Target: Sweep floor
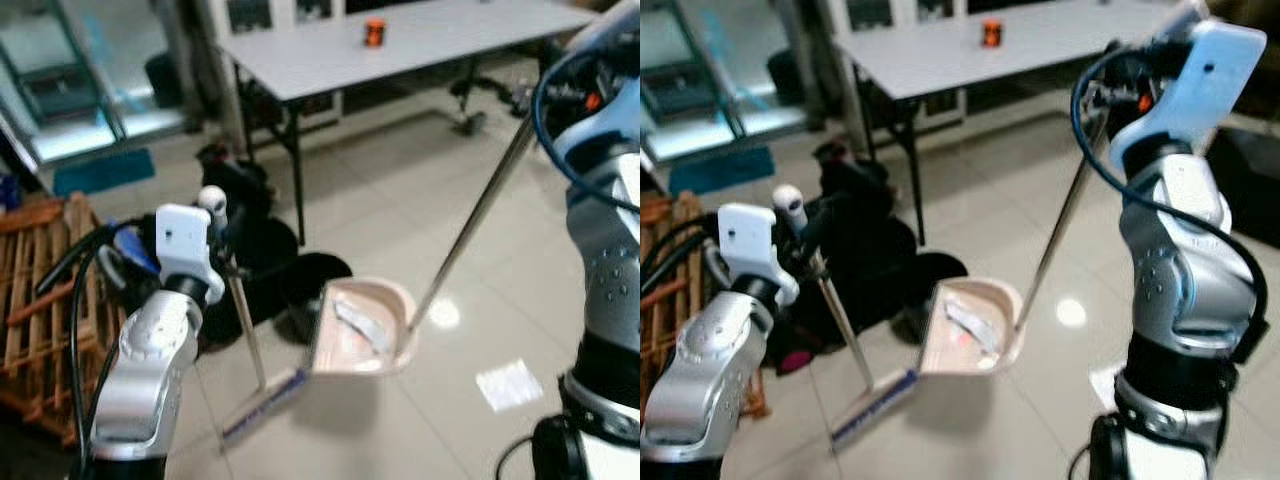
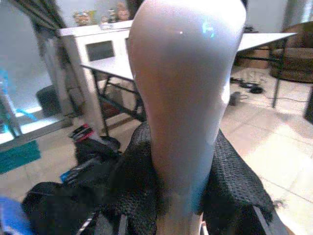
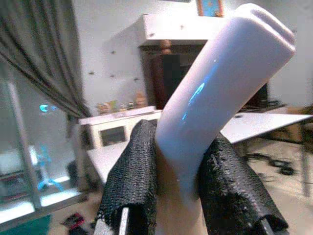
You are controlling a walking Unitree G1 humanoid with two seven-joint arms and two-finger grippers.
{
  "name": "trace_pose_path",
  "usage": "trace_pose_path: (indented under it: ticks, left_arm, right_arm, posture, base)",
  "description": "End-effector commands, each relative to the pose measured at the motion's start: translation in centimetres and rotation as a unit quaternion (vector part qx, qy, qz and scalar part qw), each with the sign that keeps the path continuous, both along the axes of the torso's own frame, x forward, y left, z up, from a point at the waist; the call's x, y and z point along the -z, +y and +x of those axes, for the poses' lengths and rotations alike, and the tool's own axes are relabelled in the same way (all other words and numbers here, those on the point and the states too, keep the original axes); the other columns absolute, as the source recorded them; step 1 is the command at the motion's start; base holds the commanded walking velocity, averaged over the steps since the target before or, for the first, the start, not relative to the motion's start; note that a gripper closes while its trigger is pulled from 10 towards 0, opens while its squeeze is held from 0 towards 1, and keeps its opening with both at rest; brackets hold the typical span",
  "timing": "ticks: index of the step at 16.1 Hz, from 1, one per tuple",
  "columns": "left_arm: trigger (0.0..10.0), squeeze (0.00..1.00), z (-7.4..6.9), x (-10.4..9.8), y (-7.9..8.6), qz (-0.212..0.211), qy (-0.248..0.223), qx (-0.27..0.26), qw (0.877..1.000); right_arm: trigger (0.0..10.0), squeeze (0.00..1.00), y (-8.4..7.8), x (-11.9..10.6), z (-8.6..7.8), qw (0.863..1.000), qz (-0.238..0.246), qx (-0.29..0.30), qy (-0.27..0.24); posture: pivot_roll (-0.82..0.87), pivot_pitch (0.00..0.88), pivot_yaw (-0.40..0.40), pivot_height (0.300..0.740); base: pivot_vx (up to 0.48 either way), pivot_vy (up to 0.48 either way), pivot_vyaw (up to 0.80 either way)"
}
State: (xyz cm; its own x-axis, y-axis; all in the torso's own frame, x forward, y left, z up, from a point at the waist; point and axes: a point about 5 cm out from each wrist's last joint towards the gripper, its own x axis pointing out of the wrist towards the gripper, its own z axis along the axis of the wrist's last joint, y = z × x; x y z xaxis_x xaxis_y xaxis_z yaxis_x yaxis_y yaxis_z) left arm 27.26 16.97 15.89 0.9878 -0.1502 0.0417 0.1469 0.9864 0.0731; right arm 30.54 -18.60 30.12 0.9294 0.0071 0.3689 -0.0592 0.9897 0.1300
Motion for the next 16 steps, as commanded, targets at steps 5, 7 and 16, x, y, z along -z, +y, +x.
trace_pose_path:
  ticks: [5,7,16]
  left_arm:
    - [10.0,0.0,-0.6,0.1,0.9,0.028,-0.003,-0.012,1.0]
    - [10.0,0.0,-1.0,0.8,1.1,0.047,0.003,-0.01,0.999]
    - [10.0,0.0,-0.9,0.9,1.3,0.045,0.006,-0.015,0.999]
  right_arm:
    - [10.0,0.0,0.4,-0.9,0.1,1.0,0.007,-0.014,-0.019]
    - [10.0,0.0,0.5,-0.8,0.3,1.0,0.006,-0.012,-0.017]
    - [10.0,0.0,-0.8,-0.1,0.6,0.998,0.056,0.014,-0.016]
  posture:
    - [0.01,0.0,0.018,0.74]
    - [0.02,0.0,0.017,0.74]
    - [0.02,0.0,0.022,0.74]
  base:
    - [0.415,0.0,0.0]
    - [0.414,0.0,0.8]
    - [0.415,0.0,0.09]
